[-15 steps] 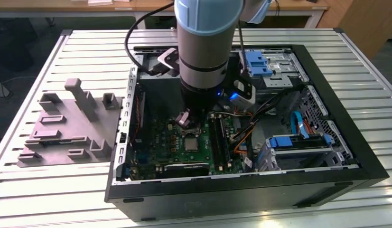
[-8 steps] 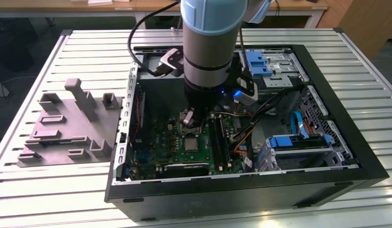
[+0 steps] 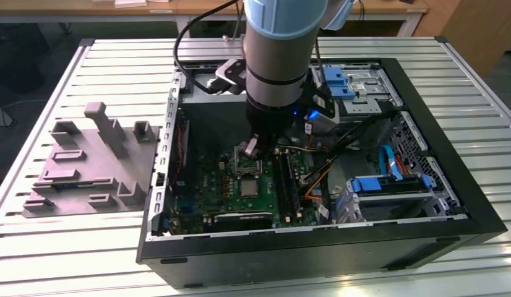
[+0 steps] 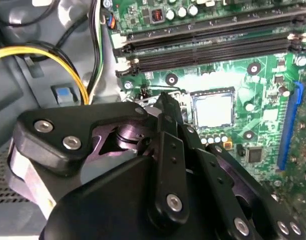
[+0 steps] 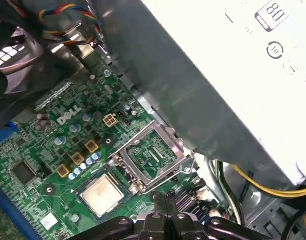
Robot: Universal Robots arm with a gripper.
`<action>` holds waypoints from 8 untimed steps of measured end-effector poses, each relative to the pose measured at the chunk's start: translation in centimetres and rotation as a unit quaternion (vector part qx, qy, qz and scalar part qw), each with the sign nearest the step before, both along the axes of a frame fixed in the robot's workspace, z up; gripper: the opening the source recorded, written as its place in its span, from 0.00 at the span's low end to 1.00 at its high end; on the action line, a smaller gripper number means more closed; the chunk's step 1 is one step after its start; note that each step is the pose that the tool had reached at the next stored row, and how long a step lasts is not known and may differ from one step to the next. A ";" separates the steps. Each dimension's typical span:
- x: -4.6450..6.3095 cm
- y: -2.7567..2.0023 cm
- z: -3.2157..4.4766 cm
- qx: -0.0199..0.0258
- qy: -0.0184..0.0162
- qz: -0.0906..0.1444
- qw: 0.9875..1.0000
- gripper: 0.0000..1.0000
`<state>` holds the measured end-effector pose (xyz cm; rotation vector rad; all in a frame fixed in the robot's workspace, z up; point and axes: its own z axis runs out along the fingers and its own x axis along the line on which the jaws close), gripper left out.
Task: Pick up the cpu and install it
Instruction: 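Close the cpu cover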
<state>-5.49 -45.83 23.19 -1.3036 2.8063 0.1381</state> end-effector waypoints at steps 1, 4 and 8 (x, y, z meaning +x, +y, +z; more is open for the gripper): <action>0.0 0.00 0.00 0.000 0.000 0.009 1.000 0.11; 0.1 0.01 -0.06 0.000 0.000 0.024 1.000 0.11; 0.4 0.18 -0.20 0.008 0.000 0.024 1.000 0.11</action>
